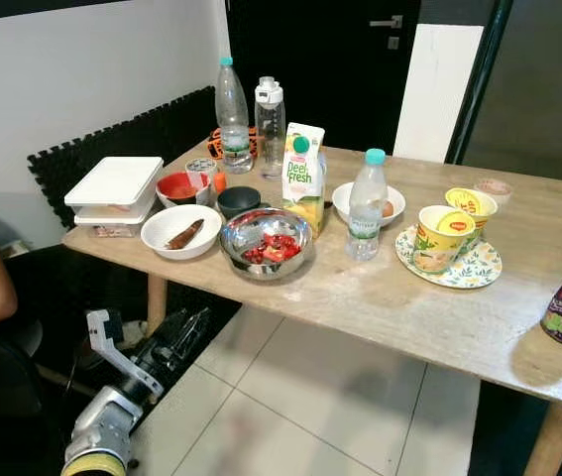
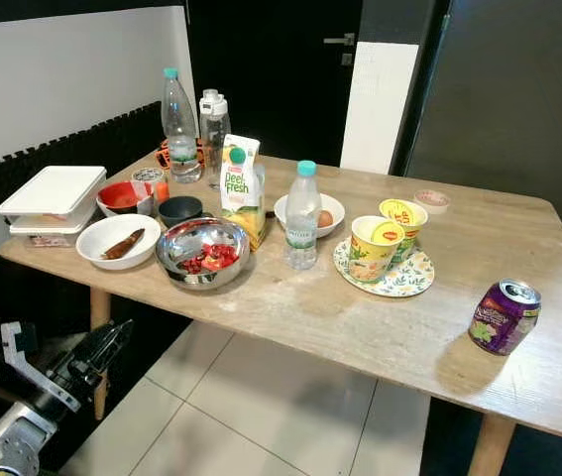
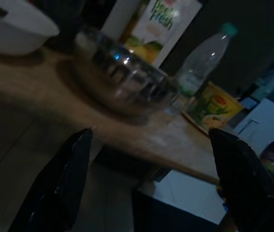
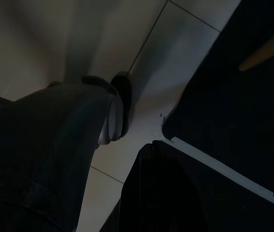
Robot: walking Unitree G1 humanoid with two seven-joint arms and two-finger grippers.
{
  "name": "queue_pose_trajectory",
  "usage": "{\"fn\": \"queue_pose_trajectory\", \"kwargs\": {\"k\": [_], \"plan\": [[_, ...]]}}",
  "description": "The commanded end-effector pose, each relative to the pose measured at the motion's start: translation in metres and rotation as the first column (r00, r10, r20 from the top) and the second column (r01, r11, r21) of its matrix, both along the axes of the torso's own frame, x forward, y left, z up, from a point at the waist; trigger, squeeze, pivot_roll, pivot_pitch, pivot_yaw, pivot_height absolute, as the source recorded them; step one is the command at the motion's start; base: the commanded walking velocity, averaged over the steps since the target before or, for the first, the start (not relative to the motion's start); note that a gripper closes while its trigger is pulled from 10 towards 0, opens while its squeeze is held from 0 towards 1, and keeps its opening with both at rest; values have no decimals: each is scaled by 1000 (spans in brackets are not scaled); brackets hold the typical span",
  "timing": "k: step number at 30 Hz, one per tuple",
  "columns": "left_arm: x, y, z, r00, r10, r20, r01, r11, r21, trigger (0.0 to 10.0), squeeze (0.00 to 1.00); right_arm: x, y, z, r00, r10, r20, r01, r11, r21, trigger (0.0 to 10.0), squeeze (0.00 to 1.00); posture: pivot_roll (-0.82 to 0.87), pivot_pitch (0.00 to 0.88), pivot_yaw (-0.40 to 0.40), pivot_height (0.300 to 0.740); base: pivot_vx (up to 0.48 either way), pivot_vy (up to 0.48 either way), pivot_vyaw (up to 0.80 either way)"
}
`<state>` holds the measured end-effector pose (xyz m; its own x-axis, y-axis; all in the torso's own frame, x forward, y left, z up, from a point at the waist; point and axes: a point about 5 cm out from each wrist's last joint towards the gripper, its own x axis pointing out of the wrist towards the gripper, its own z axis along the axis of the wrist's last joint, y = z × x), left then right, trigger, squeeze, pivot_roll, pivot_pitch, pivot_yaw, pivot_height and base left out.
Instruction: Restocking fridge
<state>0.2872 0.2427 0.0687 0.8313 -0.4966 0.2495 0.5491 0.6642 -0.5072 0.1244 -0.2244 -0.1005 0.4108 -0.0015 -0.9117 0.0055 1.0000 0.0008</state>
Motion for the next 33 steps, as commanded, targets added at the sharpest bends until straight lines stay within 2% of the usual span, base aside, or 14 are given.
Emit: {"fn": "queue_pose_trajectory", "kwargs": {"k": [1,8,9,14,17,20,23,24,25,26,29,30,32,33], "plan": [[8,-3,19,996,-40,82,36,998,49,10000,1000,1,-2,1,1000,-9,4,9,1000,-1,10000,0,-63,0,24,740,0,0,0],[34,-37,66,958,-106,265,77,990,116,10000,1000,3,-2,1,1000,-8,7,8,1000,-5,10000,0,-62,0,23,740,0,0,0],[44,-45,82,946,-83,313,37,988,152,10000,27,3,-2,1,1000,-8,8,8,1000,-5,10000,0,-65,0,25,740,0,0,0],[62,-62,116,899,-104,425,-33,953,302,10000,0,1,-2,1,1000,-10,6,10,1000,-5,10000,0,-70,4,24,740,0,0,0],[69,-77,136,851,-216,479,-46,878,476,10000,0,0,-3,1,1000,-9,3,9,1000,-8,10000,0,-71,9,25,740,0,0,0],[70,-84,142,828,-282,485,-37,835,549,10000,0,-1,-3,0,1000,-8,2,8,1000,-9,10000,0,-76,15,29,740,0,0,0],[72,-99,150,777,-453,438,-49,650,759,10000,0,-3,-4,0,1000,-7,-1,7,1000,-11,10000,0,-79,21,33,740,0,0,0],[72,-99,150,777,-453,438,-49,650,759,10000,0,-3,-4,0,1000,-7,-1,7,1000,-11,10000,0,-79,21,33,740,0,0,0],[75,-106,148,748,-550,371,-63,497,865,10000,0,-5,-5,0,1000,-6,-5,6,1000,-12,10000,0,-83,27,34,740,0,0,0],[75,-106,148,748,-550,371,-63,497,865,10000,0,-5,-5,0,1000,-6,-5,6,1000,-12,10000,0,-83,27,34,740,0,0,0],[78,-112,144,721,-634,281,-80,326,942,10000,0,-9,-5,-1,1000,-6,-13,5,1000,-13,10000,0,-87,26,37,740,0,0,0],[78,-112,144,721,-634,281,-80,326,942,10000,0,-9,-5,-1,1000,-6,-13,5,1000,-13,10000,0,-87,26,37,740,0,0,0],[80,-116,141,707,-671,224,-88,231,969,10000,0,-11,-6,-2,1000,-6,-18,5,1000,-15,10000,0,-90,26,40,740,0,0,0],[80,-116,141,707,-671,224,-88,231,969,10000,0,-11,-6,-2,1000,-6,-18,5,1000,-15,10000,0,-90,26,40,740,0,0,0]]}}
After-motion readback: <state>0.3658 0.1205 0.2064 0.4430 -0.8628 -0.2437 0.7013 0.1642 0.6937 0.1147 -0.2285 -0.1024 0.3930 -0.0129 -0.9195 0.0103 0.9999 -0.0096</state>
